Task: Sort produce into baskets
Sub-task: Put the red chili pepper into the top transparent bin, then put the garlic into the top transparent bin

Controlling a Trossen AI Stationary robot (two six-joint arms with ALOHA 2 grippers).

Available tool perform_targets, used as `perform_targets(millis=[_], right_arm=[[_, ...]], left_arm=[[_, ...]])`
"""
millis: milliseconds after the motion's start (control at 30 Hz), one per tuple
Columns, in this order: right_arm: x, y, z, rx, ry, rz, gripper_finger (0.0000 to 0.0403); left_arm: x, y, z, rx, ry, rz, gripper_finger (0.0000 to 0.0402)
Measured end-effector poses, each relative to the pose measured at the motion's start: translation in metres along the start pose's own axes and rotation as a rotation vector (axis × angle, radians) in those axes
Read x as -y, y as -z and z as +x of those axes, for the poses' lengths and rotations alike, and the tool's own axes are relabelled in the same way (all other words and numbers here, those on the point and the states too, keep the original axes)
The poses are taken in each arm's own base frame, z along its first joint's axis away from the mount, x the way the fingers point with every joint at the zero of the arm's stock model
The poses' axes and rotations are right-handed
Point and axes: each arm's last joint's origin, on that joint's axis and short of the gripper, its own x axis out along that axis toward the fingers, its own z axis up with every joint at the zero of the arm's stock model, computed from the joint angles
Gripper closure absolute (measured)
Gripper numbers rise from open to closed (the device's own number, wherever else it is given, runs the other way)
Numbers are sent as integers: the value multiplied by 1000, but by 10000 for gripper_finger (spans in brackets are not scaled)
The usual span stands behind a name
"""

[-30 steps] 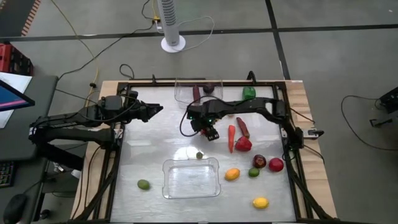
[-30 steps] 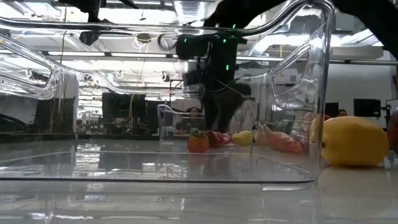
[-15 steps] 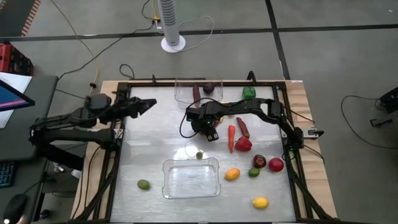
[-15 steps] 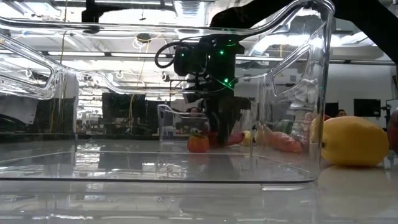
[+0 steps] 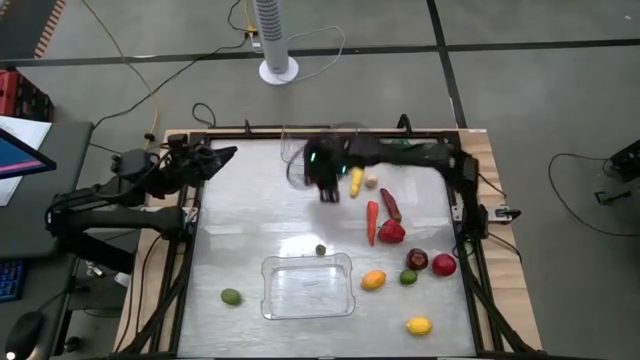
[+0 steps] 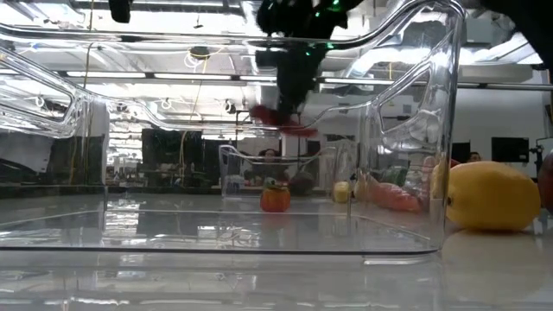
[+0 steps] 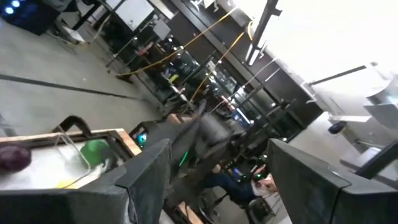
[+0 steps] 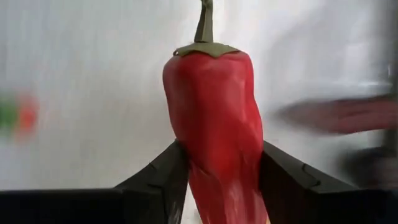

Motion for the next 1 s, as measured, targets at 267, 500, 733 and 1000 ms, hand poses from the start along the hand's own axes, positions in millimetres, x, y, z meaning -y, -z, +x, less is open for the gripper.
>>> perform_targets(millis=[267, 500, 733, 1000], right_arm=[[88, 2, -38, 310, 187, 361, 187], [115, 34, -35, 157, 81, 500, 122], [89, 52, -53, -67, -32, 484, 92], [49, 79, -87, 31, 7, 488, 99]], left_arm=[[-2, 4, 7, -29, -15, -12, 150], [-2, 6, 9, -50, -5, -20, 150], [-2, 6, 9, -51, -5, -21, 150], [-5, 10, 11, -85, -34, -11, 150]])
